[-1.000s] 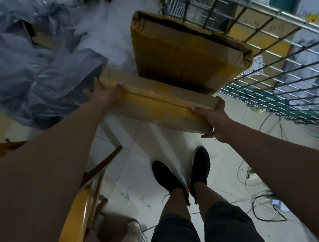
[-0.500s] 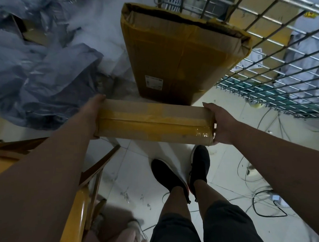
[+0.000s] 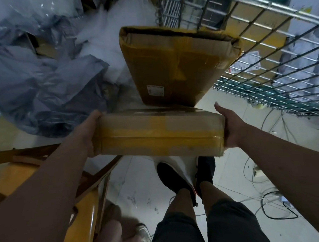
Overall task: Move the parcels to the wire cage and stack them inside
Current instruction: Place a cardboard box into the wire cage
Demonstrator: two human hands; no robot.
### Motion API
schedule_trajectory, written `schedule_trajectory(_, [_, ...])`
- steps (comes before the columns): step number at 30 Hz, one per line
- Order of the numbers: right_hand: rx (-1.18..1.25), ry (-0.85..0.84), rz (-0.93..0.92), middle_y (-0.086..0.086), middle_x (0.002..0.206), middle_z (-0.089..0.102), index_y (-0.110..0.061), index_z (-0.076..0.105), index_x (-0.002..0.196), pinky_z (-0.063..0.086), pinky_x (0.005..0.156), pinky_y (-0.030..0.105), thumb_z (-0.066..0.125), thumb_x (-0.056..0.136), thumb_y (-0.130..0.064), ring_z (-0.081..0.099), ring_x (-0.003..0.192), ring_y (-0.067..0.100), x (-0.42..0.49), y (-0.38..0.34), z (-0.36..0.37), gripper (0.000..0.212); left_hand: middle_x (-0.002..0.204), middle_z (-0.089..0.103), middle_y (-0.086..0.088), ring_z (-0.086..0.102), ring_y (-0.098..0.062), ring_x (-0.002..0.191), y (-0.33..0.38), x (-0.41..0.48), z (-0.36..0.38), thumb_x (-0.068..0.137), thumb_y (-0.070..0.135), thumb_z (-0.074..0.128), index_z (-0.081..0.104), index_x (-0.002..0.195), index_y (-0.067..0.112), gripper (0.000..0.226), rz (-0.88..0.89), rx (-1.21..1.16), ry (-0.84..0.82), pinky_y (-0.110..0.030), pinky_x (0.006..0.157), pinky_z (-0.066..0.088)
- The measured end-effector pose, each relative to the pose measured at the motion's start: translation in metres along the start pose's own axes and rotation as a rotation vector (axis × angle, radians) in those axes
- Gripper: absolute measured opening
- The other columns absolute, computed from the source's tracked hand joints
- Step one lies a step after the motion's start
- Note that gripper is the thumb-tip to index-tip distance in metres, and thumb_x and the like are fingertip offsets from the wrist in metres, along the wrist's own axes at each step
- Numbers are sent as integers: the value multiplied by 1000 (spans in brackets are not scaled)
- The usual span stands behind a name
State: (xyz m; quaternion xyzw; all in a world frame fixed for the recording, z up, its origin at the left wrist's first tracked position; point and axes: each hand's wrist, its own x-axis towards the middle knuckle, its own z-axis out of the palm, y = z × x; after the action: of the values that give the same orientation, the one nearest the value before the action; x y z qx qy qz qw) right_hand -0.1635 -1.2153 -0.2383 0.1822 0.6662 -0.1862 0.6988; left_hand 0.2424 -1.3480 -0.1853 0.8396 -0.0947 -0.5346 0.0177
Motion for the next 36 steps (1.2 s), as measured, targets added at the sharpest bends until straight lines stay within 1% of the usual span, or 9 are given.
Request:
schedule_trajectory(3, [-34, -111, -3, 20, 121, 75, -15, 76, 121, 54, 92, 67, 77, 71, -75, 73, 105, 48, -21, 2, -15, 78, 117, 59, -11, 60, -35, 101, 0, -21, -12, 51, 63, 82, 57, 114, 21, 80, -40, 12, -68, -48, 61, 59])
schedule_trajectory(6, [-85, -30, -21, 21, 118, 75, -16, 68, 130, 54, 92, 65, 82, 68, -65, 73, 103, 46, -40, 1, -30, 80, 111, 61, -12, 63, -34, 95, 5, -47, -10, 61, 63, 82, 59, 104, 19, 66, -5, 13, -89, -49, 56, 60])
schedule_trajectory(10, [-65, 41, -66, 20, 114, 76, -16, 69, 122, 58, 77, 61, 83, 64, -60, 75, 92, 45, -66, 4, -51, 74, 131, 57, -15, 60, -41, 114, 11, -82, 11, 61, 78, 75, 47, 145, 28, 102, 168, 51, -66, -61, 92, 55])
schedule_trajectory(15, [-22, 60, -143, 18, 95, 76, -13, 73, 106, 58, 81, 53, 81, 70, -50, 74, 78, 40, -88, 6, -85, 52, 167, 29, -1, 28, -34, 153, 6, -134, 39, 72, 96, 48, 23, 157, 48, 100, 922, 657, 198, -66, 118, 28])
schedule_trajectory(19, [-33, -10, -160, 17, 86, 74, -14, 79, 82, 59, 77, 49, 86, 59, -44, 73, 73, 38, -106, 6, -108, 39, 162, 38, 10, 30, -11, 148, -7, -186, 80, 70, 101, 48, 23, 158, 51, 105, 1404, 990, -66, -51, 122, 24])
schedule_trajectory(24, [-18, -42, -174, 16, 79, 76, -12, 83, 68, 61, 64, 43, 81, 53, -44, 75, 65, 36, -130, 4, -137, 35, 173, 10, -7, 7, -33, 160, -34, -227, 121, 52, 107, 49, -8, 163, 47, 138, 1739, 1454, -121, -78, 118, 3])
schedule_trajectory(28, [-60, -70, -179, 16, 80, 77, -12, 84, 71, 61, 62, 42, 81, 59, -46, 75, 66, 35, -154, 2, -153, 36, 163, 24, -14, 22, -38, 154, -32, -254, 136, 52, 83, 73, -6, 165, 41, 144, 1848, 1527, -9, -78, 118, 7])
schedule_trajectory(31, [-85, -102, -152, 17, 85, 78, -12, 85, 76, 61, 65, 43, 82, 57, -53, 76, 71, 36, -177, 2, -163, 45, 151, 36, -12, 34, -36, 144, -24, -280, 134, 56, 73, 70, 4, 165, 43, 131, 1934, 1468, -29, -67, 123, 15])
schedule_trajectory(36, [-32, -56, -67, 27, 116, 71, -4, 73, 107, 56, 90, 56, 89, 38, -58, 63, 111, 48, -228, 5, -175, 89, 154, 35, -8, 33, -31, 144, 3, -342, 122, 54, 74, 63, 10, 161, 55, 121, 1860, 1459, -35, -56, 123, 19])
